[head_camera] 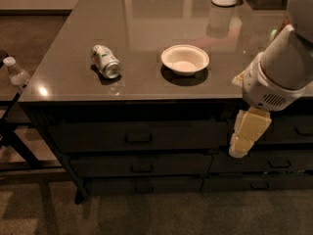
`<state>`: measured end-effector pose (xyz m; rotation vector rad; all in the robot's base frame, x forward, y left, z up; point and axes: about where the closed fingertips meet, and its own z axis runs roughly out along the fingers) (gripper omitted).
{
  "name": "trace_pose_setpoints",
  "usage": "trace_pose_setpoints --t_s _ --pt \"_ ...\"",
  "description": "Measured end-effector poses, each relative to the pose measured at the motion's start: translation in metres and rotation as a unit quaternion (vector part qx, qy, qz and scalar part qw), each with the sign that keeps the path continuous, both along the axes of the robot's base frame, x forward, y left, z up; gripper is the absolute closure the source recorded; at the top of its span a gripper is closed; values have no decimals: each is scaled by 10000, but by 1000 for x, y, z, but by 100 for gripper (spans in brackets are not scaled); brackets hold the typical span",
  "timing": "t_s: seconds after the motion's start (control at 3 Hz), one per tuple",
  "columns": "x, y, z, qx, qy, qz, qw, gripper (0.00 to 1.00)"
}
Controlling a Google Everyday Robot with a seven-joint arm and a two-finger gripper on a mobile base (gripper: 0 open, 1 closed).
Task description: Open top drawer
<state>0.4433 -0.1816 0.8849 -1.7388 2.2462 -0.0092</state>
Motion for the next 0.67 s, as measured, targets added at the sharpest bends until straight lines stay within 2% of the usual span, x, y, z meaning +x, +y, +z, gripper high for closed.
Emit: trace_pose_setpoints --t_s 0.33,0.67 --pt "-4 3 -2 7 29 32 10000 0" --pt "-27 26 -42 291 467 -24 9985 0"
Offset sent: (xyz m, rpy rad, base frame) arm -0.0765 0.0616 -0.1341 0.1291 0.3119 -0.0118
